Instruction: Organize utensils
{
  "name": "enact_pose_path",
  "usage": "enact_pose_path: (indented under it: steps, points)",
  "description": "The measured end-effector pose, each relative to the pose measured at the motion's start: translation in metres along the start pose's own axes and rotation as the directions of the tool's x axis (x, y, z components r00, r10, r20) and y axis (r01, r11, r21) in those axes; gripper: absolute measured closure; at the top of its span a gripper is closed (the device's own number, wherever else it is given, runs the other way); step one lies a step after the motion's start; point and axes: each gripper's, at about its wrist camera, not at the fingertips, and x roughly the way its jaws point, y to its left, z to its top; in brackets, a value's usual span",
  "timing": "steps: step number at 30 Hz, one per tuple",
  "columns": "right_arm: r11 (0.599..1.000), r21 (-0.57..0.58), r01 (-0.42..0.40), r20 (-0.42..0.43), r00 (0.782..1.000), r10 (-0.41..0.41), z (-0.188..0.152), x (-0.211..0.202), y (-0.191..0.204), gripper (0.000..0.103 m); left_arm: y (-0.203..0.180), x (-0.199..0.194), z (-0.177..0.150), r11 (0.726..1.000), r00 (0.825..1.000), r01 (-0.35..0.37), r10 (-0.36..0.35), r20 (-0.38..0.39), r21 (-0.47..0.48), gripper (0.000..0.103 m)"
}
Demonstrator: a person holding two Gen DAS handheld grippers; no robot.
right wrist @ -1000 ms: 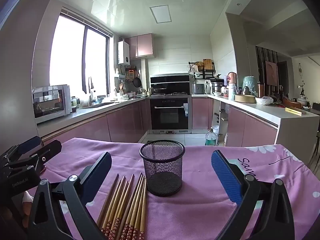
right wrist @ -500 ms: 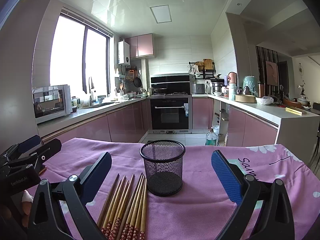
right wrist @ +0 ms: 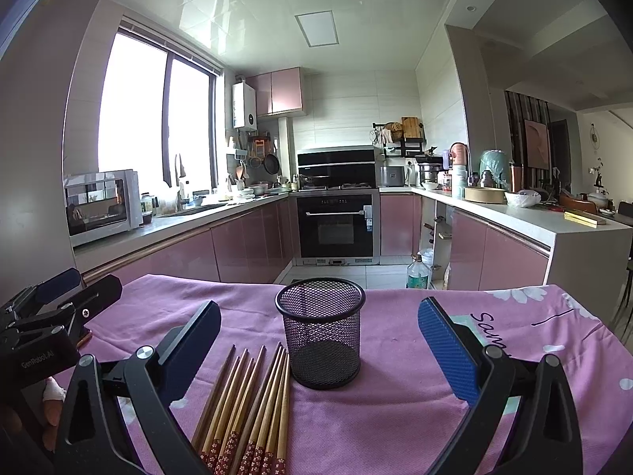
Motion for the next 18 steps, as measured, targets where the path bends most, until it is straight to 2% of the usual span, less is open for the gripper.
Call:
enact_pose_path:
  steps: [18]
  points:
    - [1.0, 0.006, 0.002, 0.004, 1.0, -0.002, -0.0009, -0.0023, -0.002, 0.006, -0.0006, -0.0006, -0.0002, 1.0, 1.0, 0.001, -0.001, -0.001, 0.0, 0.006]
